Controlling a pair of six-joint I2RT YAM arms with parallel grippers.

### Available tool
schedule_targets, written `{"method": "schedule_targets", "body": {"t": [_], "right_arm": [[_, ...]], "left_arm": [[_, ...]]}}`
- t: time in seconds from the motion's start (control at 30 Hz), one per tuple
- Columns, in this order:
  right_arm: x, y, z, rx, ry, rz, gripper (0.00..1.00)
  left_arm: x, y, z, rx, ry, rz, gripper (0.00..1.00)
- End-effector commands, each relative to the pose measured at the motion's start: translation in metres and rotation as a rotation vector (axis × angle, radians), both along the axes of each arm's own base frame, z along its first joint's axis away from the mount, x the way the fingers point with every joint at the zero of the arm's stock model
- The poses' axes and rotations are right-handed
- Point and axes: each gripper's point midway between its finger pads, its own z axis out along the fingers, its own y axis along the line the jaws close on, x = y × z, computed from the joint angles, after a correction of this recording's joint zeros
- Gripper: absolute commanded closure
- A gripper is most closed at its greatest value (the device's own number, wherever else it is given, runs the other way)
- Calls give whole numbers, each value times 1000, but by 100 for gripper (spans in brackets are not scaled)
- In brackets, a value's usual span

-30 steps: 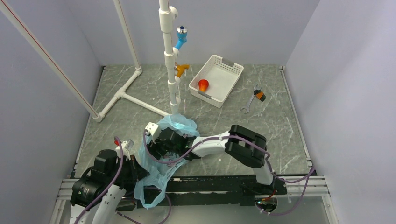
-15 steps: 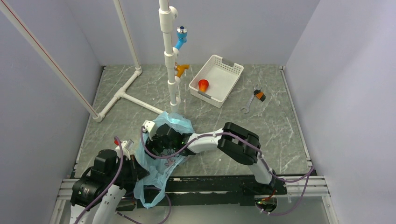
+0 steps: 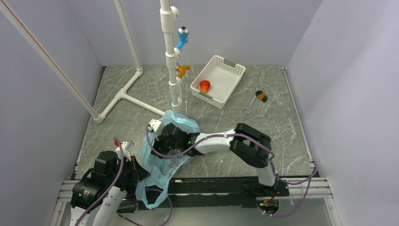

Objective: Take the fake fruits out of the plastic bag
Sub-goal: Take out the fake fruit from the plastic bag.

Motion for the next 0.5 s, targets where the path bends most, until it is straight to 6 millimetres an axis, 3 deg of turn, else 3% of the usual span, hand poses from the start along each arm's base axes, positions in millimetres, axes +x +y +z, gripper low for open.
{"method": "schedule_targets", "body": {"t": [0.0, 0.17, 0.3, 0.47], "right_arm": [[15, -33, 50, 26, -55, -129, 81], [20, -69, 49, -44, -75, -226, 83], [23, -85, 49, -72, -81, -279, 88], [5, -85, 80, -2, -39, -219, 97]], "left_arm": [[8, 7, 17, 19, -75, 45, 100], [16, 21, 27, 67, -125, 119, 100], [20, 27, 31, 89, -164, 149, 100], [21, 20, 22, 62, -130, 127, 100]]}}
